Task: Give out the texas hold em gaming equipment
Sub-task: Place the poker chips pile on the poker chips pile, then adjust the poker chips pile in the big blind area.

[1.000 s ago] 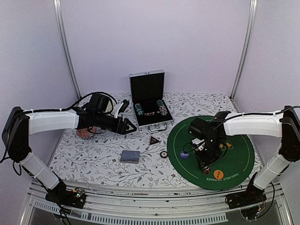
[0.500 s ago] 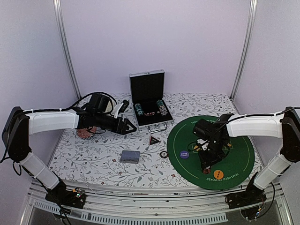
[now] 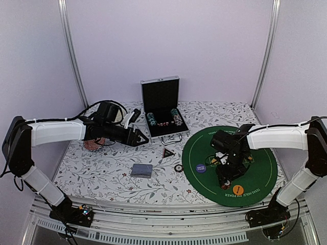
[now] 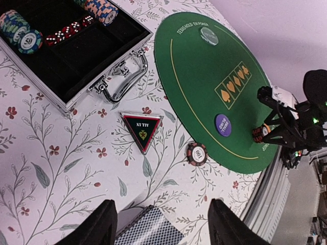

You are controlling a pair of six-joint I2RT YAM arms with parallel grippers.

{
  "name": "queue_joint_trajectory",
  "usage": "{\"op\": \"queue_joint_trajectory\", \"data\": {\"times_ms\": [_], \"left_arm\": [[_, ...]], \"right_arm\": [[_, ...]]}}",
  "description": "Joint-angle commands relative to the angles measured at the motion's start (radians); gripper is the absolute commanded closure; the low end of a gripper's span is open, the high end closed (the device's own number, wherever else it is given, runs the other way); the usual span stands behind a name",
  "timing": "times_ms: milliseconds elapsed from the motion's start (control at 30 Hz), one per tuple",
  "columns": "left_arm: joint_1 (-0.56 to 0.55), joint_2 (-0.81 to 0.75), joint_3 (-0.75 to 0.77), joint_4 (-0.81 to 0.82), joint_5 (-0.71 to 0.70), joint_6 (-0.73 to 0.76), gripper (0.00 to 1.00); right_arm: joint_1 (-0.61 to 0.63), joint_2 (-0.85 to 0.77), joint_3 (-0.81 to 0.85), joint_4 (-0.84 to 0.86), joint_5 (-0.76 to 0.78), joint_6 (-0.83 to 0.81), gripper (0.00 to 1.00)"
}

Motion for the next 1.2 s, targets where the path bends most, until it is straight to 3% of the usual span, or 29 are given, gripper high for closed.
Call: {"op": "queue_joint_trajectory", "data": {"times_ms": [0, 133, 300, 433, 700, 967, 1067, 1167], "left_arm": [[0.013, -0.010, 0.015, -0.016, 0.013, 0.019, 0.38], [0.013, -0.010, 0.013, -0.018, 0.015, 0.020, 0.38], [0.013, -0.010, 0.013, -0.018, 0.017, 0.020, 0.38], [0.013, -0.015, 0.010, -0.019, 0.013, 0.021, 0.38], [0.013, -0.018, 0.008, -0.018, 0.010, 0.021, 0.38], [0.014, -0.019, 0.010, -0.020, 0.007, 0.023, 0.38], [0.014, -0.018, 0.011, -0.021, 0.008, 0.023, 0.38], [0.014, -0.016, 0.011, -0.020, 0.009, 0.024, 0.38]], "right_arm": [[-0.006, -0.002, -0.006, -0.012, 0.004, 0.001, 0.35], [-0.006, 0.002, -0.013, 0.013, -0.006, 0.011, 0.19], [-0.010, 0.066, -0.013, 0.025, -0.006, 0.024, 0.16], [-0.016, 0.090, -0.026, 0.045, -0.009, 0.031, 0.21], [-0.028, 0.110, -0.060, 0.076, 0.005, 0.034, 0.41], [-0.031, 0.116, -0.063, 0.080, -0.002, 0.022, 0.73], [-0.031, 0.113, -0.066, 0.077, -0.005, 0.020, 0.74], [-0.031, 0.106, -0.064, 0.069, -0.009, 0.017, 0.68]]}}
